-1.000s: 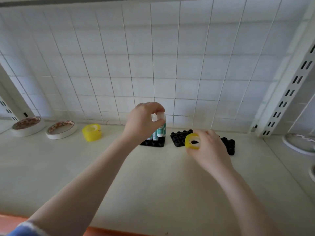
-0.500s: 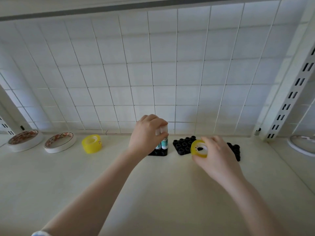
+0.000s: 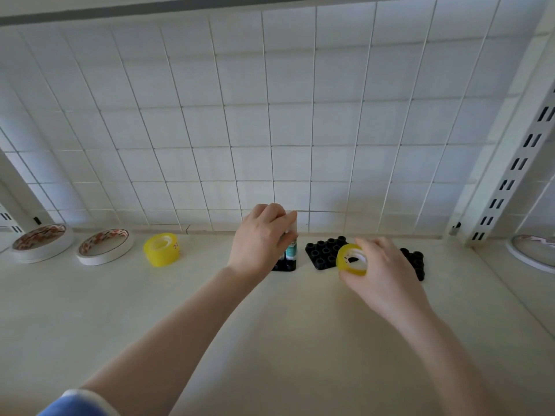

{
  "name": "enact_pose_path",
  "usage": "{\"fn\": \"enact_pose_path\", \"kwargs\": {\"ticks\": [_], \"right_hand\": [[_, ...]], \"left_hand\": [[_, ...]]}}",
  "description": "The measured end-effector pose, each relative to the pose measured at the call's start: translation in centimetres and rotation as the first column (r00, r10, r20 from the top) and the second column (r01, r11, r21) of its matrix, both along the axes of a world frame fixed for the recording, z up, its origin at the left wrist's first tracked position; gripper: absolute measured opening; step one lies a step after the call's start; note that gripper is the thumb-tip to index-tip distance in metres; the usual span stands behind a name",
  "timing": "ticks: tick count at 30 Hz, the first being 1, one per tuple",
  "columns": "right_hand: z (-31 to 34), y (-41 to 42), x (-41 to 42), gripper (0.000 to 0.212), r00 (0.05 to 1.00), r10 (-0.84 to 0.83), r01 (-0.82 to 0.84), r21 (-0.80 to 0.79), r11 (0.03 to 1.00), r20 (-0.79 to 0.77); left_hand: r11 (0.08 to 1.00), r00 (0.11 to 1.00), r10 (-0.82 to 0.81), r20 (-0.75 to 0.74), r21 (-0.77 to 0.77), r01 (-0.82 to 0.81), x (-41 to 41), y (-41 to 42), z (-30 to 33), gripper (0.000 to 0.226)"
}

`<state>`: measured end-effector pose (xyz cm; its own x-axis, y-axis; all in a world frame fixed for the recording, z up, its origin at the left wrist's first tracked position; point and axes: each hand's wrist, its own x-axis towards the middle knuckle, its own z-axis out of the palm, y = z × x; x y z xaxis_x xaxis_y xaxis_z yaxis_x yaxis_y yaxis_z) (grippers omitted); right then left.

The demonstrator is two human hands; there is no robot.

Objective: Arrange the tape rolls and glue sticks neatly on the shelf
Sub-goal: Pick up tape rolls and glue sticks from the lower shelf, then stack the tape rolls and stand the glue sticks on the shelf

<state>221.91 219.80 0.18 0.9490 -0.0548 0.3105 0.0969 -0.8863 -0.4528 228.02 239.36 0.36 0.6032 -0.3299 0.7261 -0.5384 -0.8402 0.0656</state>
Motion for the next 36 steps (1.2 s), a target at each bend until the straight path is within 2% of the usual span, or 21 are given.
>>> {"fn": "enact_pose_path", "kwargs": {"ticks": [3,5,10,12,15,20,23,26,31,36], "right_hand": [[-0.1,0.1,0.0,0.05,1.0,0.012,-0.012,-0.013,1.0,-0.004],[-0.2,0.2,-0.1,0.051,1.0,0.008,-0.008,-0.018,1.0,-0.007],[-0.2,0.0,-0.3,0.058,1.0,0.001,-0.001,-0.032,0.999,-0.009],[-0.1,0.1,-0.4,0.058,1.0,0.005,-0.005,-0.039,0.999,-0.007],[0.0,0.5,-0.6,0.058,1.0,0.026,-0.025,-0.059,0.998,0.015],[0.6,1.8,-0.8,0.047,0.995,0.082,-0.075,-0.099,0.992,0.06],[1.5,3.0,-0.9,0.042,0.991,0.116,-0.104,-0.165,0.981,0.064],[2.4,4.7,-0.9,0.041,0.987,0.146,-0.129,-0.196,0.972,0.074],[3.0,9.3,-1.0,0.042,0.98,0.175,-0.156,-0.185,0.97,0.093],[2.0,14.6,-0.4,0.033,0.975,0.214,-0.195,-0.218,0.956,0.065]], "left_hand": [[1.0,0.999,0.02,-0.035,0.016,-0.02,-0.1,0.0,0.1,0.023],[0.998,0.996,0.042,-0.077,0.054,-0.038,-0.3,-0.2,0.3,0.011],[0.983,0.991,0.087,-0.099,0.171,-0.069,-1.2,-0.2,1.4,0.023],[0.981,0.987,0.095,-0.131,0.182,-0.07,-1.5,0.0,1.8,0.035],[0.984,0.983,0.107,-0.148,0.16,-0.083,-2.2,0.4,1.9,0.047],[0.987,0.98,0.157,-0.123,0.05,-0.152,-3.9,3.1,1.7,0.03],[0.977,0.968,0.213,-0.131,0.03,-0.211,-5.5,6.1,1.2,0.035],[0.96,0.954,0.277,-0.118,-0.012,-0.28,-7.0,9.6,0.3,0.027],[0.934,0.911,0.347,-0.221,-0.008,-0.357,-9.3,15.4,-0.8,0.028],[0.911,0.864,0.391,-0.318,-0.001,-0.413,-11.0,19.8,-1.8,0.033]]}}
